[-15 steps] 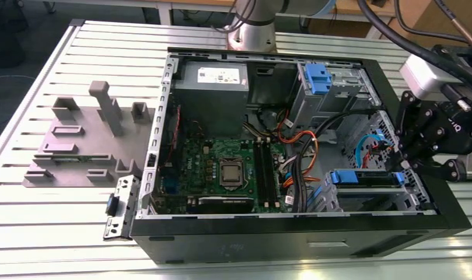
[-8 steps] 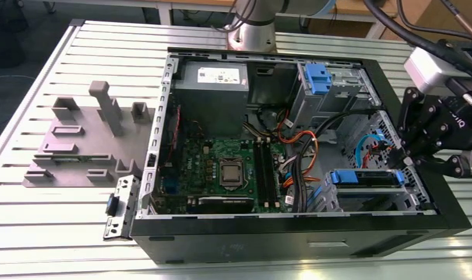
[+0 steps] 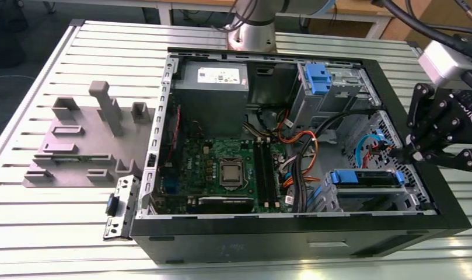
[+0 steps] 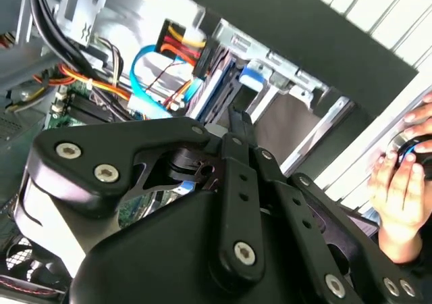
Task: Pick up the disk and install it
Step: 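Insert the first disk wire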
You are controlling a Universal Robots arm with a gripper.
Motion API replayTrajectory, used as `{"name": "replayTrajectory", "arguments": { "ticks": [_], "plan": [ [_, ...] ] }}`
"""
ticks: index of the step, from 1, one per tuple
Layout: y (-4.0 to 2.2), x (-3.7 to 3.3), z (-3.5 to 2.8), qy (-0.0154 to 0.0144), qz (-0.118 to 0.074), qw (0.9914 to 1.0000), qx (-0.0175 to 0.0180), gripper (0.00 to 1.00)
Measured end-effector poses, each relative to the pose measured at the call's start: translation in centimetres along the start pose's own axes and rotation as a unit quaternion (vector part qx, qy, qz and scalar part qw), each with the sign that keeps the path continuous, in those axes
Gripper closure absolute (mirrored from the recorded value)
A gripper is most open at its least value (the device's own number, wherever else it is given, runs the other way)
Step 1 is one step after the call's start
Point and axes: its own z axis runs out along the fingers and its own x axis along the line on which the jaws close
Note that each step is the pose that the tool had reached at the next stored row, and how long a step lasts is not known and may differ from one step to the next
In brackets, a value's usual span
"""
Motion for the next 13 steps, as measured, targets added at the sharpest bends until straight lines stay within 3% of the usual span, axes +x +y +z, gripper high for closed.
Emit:
{"name": "replayTrajectory", "arguments": {
  "ticks": [3,12,13],
  "plan": [
    [-0.59,-0.26,-0.02,0.0003,0.0,1.0,-0.0013,0.89],
    [-0.86,-1.3,-0.01,0.0013,0.0,1.0,-0.0017,0.89],
    [-0.86,-1.35,-0.01,0.0012,0.0,1.0,-0.0017,0.83]
  ]
}}
